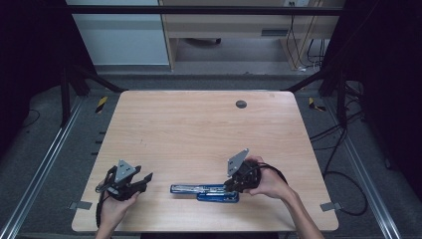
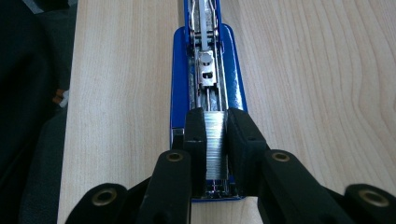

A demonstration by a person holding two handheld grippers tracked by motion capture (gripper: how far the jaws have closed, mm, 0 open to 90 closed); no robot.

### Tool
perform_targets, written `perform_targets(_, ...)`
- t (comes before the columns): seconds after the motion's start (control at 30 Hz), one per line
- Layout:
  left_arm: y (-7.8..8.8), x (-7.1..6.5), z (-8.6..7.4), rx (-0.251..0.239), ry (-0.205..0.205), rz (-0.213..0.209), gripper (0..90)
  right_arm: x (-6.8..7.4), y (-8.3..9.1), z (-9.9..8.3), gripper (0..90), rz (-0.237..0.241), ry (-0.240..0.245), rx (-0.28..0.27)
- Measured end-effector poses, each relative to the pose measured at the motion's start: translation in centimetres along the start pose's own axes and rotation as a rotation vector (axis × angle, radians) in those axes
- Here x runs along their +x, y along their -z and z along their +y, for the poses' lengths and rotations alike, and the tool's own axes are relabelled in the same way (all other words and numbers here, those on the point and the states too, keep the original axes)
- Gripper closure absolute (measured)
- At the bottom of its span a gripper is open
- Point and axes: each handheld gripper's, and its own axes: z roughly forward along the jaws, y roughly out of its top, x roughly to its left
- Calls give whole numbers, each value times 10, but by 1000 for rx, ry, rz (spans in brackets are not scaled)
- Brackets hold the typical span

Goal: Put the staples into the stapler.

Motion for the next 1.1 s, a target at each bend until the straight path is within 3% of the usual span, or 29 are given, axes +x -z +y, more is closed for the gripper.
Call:
perform_targets(0.57,-1,-1,0,0,-3,-1,475,0,-1,-3,787,-5,2,-15)
perform_targets(0.8,-1,-1,0,1,-1,0,475,0,3,-2,788,4,7,-52)
perform_targets(1.1,-1,-1,0,2,-2,0,475,0,1,-3,788,13,15,-25)
